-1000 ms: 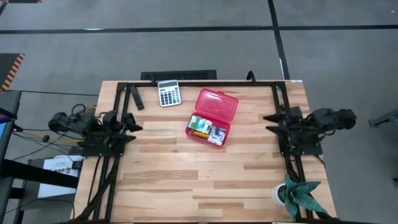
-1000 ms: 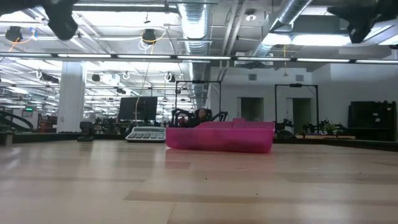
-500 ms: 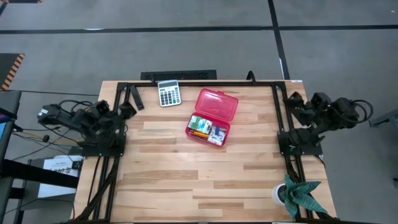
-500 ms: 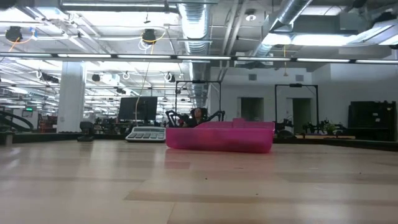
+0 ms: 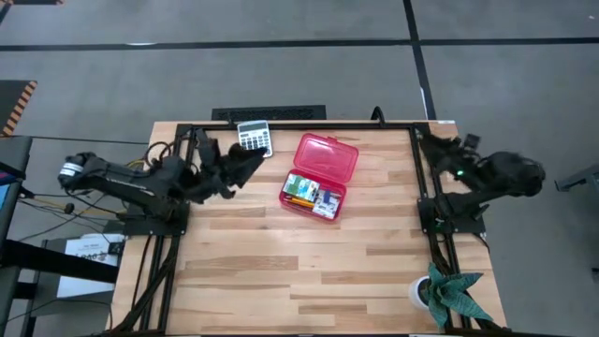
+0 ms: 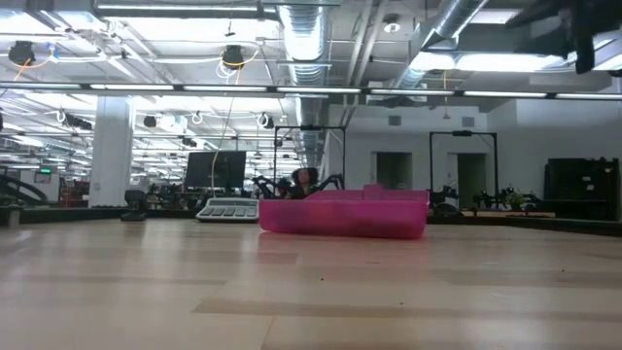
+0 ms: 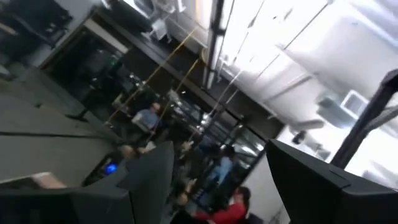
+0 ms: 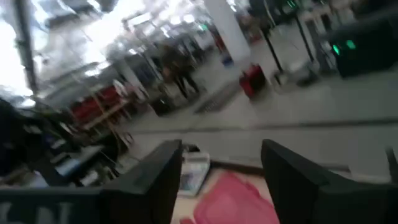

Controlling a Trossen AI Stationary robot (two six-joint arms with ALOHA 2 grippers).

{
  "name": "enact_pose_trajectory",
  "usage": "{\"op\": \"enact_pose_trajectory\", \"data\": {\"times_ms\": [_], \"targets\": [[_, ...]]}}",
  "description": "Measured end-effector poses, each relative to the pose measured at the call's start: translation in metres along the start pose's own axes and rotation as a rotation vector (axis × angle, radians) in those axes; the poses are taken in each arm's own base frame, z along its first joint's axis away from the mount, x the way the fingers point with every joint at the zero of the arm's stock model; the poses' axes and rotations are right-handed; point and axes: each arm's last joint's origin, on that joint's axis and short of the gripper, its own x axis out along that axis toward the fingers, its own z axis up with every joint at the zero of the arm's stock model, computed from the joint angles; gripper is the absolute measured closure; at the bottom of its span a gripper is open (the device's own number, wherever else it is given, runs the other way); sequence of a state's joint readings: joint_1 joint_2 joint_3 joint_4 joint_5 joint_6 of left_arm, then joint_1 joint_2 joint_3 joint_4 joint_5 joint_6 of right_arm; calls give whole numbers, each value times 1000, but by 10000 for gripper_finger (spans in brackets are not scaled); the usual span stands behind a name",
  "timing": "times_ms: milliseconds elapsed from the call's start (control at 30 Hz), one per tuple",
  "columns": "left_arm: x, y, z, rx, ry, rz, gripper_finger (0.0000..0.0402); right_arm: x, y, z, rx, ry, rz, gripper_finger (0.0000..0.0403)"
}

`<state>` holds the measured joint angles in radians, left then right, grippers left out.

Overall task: Pack school essentials
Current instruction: Close the supply box

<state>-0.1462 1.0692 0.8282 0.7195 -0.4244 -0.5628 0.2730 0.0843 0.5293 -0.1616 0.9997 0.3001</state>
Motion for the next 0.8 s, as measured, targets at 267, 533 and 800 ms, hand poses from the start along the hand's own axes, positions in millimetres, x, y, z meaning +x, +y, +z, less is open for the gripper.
{"op": "enact_pose_trajectory", "data": {"times_ms": [267,533,800], "targets": [[6,3,16,15,-56,9,150,26,17,-51,-20,192,-203,222],[9,13,22,-4,-119,102,150,75,0,-92,56,421,-473,288],[8,27,14,-39,-124,320,150,117,-40,-86,74,499,-509,295]]}}
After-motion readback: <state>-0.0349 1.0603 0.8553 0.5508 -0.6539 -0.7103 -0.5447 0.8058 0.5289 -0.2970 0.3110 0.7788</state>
